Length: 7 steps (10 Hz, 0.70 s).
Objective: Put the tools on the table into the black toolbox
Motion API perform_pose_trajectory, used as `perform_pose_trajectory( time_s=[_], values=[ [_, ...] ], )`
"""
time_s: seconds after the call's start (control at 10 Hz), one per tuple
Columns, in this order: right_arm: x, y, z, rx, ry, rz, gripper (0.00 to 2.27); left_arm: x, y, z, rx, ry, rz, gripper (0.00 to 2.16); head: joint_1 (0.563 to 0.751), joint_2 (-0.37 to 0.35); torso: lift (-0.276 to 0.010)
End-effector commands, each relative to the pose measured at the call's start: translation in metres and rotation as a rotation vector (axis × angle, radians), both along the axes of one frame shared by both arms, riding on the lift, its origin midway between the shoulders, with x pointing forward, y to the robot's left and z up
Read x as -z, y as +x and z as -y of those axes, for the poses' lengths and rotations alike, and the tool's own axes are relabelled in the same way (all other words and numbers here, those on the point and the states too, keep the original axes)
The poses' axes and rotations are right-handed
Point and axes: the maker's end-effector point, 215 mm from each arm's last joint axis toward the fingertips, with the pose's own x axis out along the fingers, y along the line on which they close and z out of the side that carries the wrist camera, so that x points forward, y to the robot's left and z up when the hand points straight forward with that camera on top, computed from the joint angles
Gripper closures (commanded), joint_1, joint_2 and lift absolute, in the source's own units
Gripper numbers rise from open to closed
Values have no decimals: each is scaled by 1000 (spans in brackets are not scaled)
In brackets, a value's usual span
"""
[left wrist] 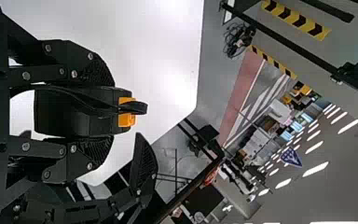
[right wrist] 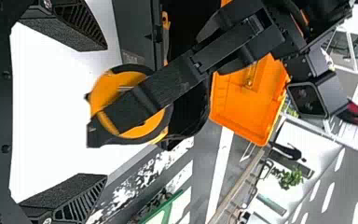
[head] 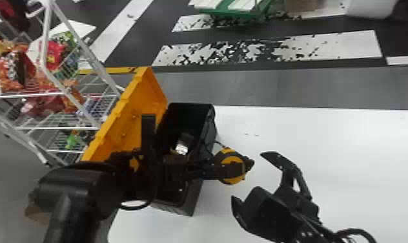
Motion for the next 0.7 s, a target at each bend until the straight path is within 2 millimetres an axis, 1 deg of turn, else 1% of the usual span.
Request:
perform_pose_trajectory(
  time_s=[0.0,0.2,0.3,0.4,0.5,0.6],
  values=[
    [7,-5,18,37,-1,-28,53,6,11,-15,-47,48,61,2135,695,350,-39],
    [26,-8,44,95,-4,-85,60,13,26,-48,-142,146,145,2135,695,350,-39],
    [37,-10,59,125,-2,-121,70,11,36,-67,-188,214,222,2135,695,350,-39],
    [47,-15,71,148,-7,-144,73,10,43,-88,-235,268,264,2135,695,350,-39],
    [52,-17,81,164,13,-165,76,6,50,-107,-279,306,304,2135,695,350,-39],
    [53,-17,90,180,70,-184,76,6,53,-124,-319,338,328,2135,695,350,-39]
  ],
)
